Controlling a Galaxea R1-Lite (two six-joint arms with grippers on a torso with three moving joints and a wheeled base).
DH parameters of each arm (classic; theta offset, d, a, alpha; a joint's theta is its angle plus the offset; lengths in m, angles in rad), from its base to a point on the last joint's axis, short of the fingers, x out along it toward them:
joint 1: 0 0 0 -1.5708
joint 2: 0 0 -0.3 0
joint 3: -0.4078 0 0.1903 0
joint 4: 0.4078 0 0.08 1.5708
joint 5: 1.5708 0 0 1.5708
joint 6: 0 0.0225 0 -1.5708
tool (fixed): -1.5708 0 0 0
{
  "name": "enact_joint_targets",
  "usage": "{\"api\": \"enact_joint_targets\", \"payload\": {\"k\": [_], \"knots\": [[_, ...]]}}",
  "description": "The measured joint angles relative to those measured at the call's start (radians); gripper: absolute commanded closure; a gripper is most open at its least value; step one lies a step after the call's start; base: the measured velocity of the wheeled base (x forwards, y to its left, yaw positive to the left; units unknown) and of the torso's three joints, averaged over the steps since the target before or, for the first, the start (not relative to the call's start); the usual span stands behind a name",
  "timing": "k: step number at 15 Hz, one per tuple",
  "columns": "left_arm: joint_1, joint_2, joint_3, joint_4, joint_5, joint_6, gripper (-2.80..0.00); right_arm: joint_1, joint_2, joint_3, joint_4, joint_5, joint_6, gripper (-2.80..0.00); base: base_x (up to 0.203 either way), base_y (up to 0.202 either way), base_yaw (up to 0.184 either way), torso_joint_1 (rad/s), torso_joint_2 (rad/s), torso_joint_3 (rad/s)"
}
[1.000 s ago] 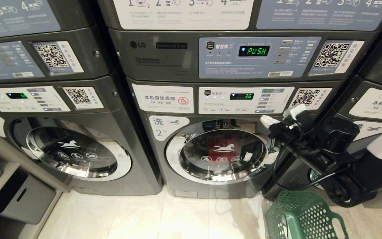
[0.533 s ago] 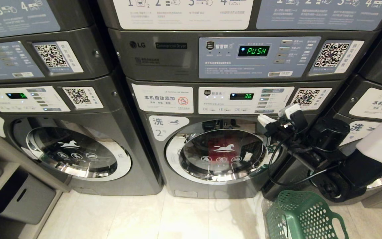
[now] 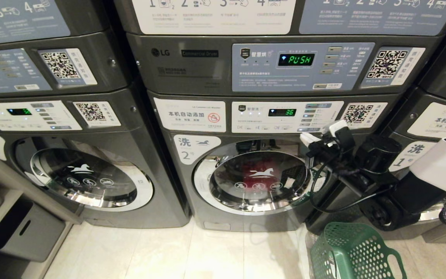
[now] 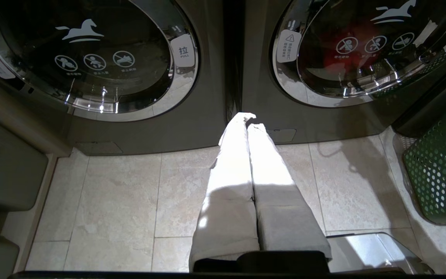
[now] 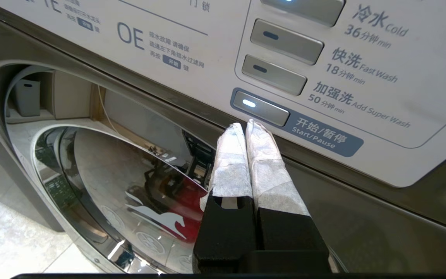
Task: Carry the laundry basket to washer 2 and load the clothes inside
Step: Press the washing machine switch
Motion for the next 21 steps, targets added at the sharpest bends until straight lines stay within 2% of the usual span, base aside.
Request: {"api": "enact_joint_targets", "payload": {"k": [4, 8, 21], "knots": [[0.000, 0.000, 0.000, 0.000, 0.000, 0.000, 0.00, 0.000, 0.010, -0.039, 0.047, -0.014, 0.005, 0.00, 0.000, 0.000, 0.000, 0.000, 0.00, 0.000], [0.000, 0.000, 0.000, 0.000, 0.000, 0.000, 0.00, 0.002, 0.014, -0.076, 0.101, -0.074, 0.058, 0.00, 0.000, 0.000, 0.000, 0.000, 0.00, 0.000], [0.000, 0.000, 0.000, 0.000, 0.000, -0.001, 0.00, -0.001, 0.006, -0.022, 0.062, -0.077, 0.038, 0.00, 0.000, 0.000, 0.000, 0.000, 0.00, 0.000]]}}
